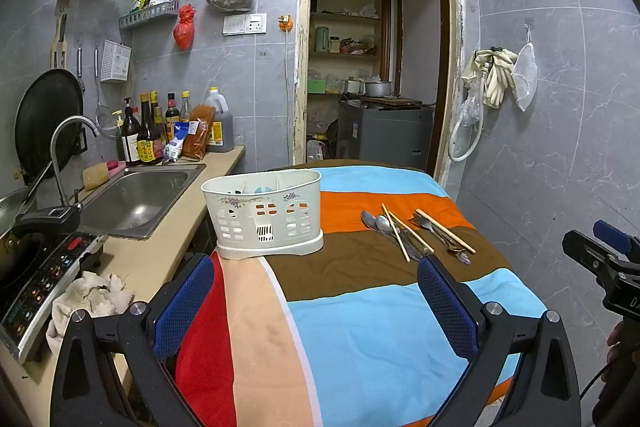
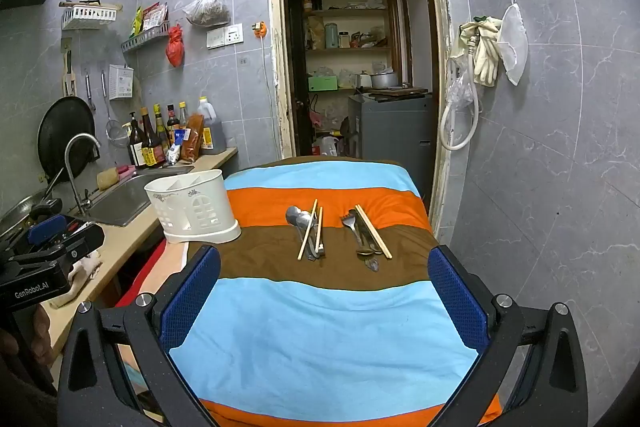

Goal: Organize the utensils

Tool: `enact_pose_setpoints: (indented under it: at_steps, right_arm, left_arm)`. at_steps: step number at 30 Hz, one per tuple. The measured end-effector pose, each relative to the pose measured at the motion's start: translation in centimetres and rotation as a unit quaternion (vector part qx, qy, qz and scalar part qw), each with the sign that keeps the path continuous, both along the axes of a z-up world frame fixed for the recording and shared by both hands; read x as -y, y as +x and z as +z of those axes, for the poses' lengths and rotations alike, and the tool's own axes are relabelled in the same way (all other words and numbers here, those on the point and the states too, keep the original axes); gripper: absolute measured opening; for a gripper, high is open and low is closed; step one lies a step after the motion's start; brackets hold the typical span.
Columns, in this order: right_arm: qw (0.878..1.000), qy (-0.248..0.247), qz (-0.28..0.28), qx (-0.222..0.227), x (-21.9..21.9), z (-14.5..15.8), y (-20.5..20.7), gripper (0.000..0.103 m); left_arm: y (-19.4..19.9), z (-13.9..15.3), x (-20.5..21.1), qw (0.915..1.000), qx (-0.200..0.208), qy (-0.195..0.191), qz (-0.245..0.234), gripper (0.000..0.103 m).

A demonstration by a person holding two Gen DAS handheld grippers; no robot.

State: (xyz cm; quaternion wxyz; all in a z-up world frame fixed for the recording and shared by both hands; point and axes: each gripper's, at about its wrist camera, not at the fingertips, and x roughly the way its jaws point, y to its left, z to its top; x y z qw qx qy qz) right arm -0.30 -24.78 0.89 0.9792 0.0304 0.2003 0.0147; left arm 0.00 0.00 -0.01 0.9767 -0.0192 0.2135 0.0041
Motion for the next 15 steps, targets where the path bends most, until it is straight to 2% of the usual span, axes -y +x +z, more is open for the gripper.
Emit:
enact_pose_setpoints:
  at_steps: [15]
  right_arm:
    - [1.000, -0.001, 0.000, 0.000, -0.08, -0.04, 0.10, 0.102]
  left_arm:
    - [-0.02, 0.03, 0.01, 1.0000, 0.000, 0.000, 0.000, 0.102]
